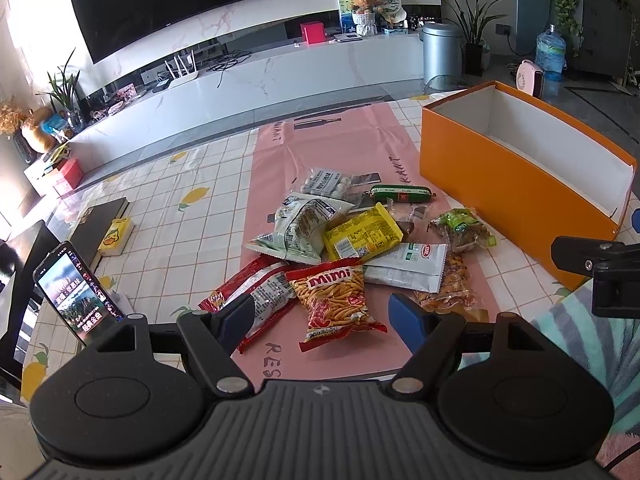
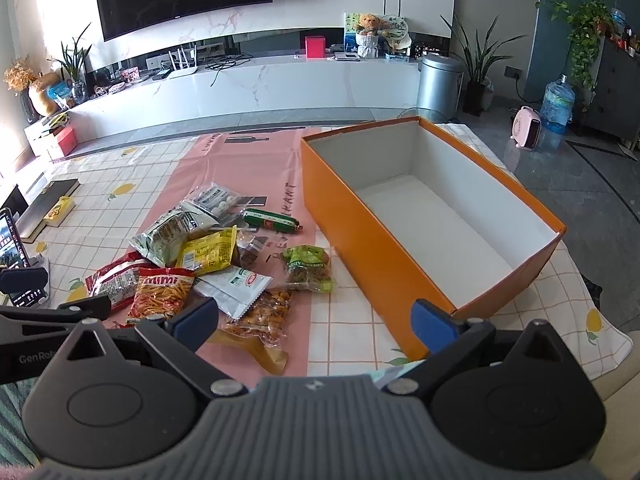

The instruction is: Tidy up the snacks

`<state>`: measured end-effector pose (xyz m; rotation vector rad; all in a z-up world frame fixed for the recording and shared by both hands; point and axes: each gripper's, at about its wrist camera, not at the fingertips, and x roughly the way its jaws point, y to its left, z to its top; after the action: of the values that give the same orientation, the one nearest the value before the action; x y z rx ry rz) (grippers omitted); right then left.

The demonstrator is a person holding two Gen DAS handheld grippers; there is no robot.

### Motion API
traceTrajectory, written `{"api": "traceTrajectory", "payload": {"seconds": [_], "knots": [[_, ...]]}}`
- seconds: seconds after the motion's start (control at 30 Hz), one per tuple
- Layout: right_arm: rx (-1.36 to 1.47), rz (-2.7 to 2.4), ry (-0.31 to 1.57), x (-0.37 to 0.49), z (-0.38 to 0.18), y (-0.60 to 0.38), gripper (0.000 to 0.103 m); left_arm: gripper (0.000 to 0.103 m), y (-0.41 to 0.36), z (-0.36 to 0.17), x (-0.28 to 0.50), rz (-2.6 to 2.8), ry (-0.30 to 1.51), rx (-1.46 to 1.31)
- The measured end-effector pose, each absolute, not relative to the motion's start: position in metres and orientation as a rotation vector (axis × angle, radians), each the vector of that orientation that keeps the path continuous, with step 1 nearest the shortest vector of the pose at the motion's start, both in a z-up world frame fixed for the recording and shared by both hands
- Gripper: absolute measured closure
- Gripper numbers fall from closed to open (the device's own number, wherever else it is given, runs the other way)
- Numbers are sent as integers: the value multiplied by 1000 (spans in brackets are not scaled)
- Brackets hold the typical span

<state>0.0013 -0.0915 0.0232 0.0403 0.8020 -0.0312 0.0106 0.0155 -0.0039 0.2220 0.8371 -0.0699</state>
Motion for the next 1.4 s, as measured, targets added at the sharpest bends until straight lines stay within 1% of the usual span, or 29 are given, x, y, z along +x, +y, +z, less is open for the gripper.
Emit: {"api": "traceTrajectory", "payload": {"seconds": [0.9, 1.4], "knots": [[32, -60, 810, 3, 20, -89, 4, 14, 13, -1, 10, -90, 830, 212], [21, -61, 784, 2, 23, -87, 4, 14, 17, 2, 12, -81, 826, 200]]}}
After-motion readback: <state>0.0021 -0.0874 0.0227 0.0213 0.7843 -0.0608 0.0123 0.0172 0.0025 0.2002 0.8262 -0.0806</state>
